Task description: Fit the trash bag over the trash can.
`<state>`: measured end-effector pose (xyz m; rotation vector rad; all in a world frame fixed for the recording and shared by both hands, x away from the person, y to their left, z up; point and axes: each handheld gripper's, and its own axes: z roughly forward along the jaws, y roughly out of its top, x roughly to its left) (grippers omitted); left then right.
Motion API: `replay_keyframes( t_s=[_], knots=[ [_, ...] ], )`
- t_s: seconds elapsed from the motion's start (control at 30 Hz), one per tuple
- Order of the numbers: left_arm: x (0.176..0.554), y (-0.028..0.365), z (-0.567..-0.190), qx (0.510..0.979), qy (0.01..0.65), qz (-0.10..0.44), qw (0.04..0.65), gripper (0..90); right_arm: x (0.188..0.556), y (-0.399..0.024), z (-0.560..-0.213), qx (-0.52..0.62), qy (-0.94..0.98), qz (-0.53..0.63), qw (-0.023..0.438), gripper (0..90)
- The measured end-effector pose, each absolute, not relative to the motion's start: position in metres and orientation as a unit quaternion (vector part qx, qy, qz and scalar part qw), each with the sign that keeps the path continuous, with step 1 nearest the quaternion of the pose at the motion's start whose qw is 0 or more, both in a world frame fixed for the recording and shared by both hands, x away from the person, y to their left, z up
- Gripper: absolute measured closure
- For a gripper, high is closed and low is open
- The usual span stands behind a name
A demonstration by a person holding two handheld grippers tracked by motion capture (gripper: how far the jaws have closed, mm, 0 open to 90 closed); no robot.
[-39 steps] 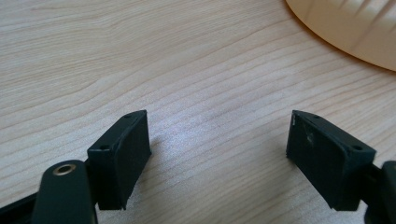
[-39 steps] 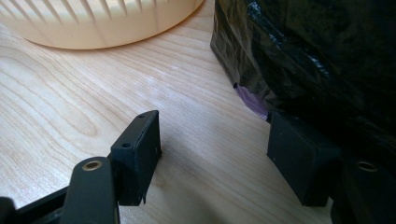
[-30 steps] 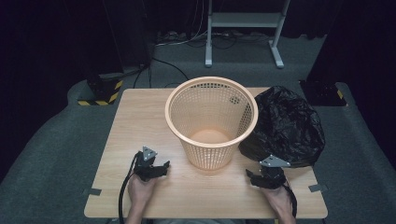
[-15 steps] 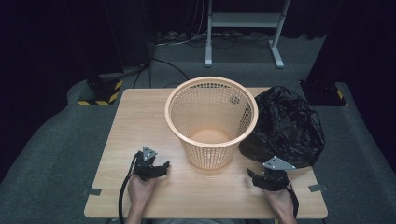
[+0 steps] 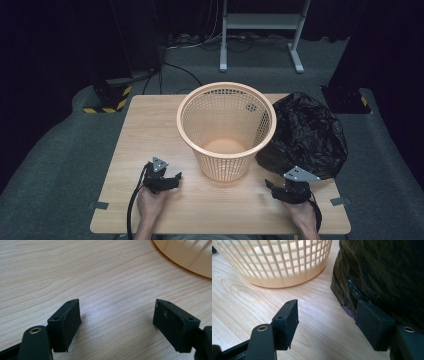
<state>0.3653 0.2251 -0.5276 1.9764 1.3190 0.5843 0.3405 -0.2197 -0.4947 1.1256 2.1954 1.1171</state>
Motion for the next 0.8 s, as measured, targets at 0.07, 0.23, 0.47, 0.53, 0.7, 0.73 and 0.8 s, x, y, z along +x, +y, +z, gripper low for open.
replay_keyframes(
  t_s=[0.07, 0.23, 0.47, 0.53, 0.7, 0.73, 0.8],
  knots=[
    [0.365, 0.225, -0.528, 0.759, 0.507, 0.224, 0.34, 22.2, 0.34, -0.22, -0.493, 0.401, 0.793, 0.405, 0.215, 34.4],
    [0.365, 0.225, -0.528, 0.76, 0.507, 0.224, 0.34, 22.2, 0.337, -0.221, -0.487, 0.402, 0.787, 0.414, 0.217, 33.3],
    [0.365, 0.225, -0.527, 0.76, 0.507, 0.224, 0.34, 22.2, 0.332, -0.223, -0.479, 0.4, 0.783, 0.422, 0.218, 33.1],
    [0.365, 0.225, -0.527, 0.761, 0.506, 0.224, 0.339, 22.2, 0.332, -0.223, -0.479, 0.405, 0.782, 0.423, 0.214, 33.1],
    [0.365, 0.225, -0.527, 0.761, 0.506, 0.224, 0.338, 22.3, 0.331, -0.224, -0.476, 0.4, 0.783, 0.424, 0.217, 33.3],
    [0.365, 0.225, -0.527, 0.761, 0.506, 0.224, 0.339, 22.3, 0.33, -0.224, -0.474, 0.397, 0.783, 0.427, 0.218, 33.6],
    [0.365, 0.225, -0.527, 0.761, 0.506, 0.225, 0.339, 22.3, 0.329, -0.225, -0.471, 0.393, 0.783, 0.43, 0.218, 34.4]
  ],
)
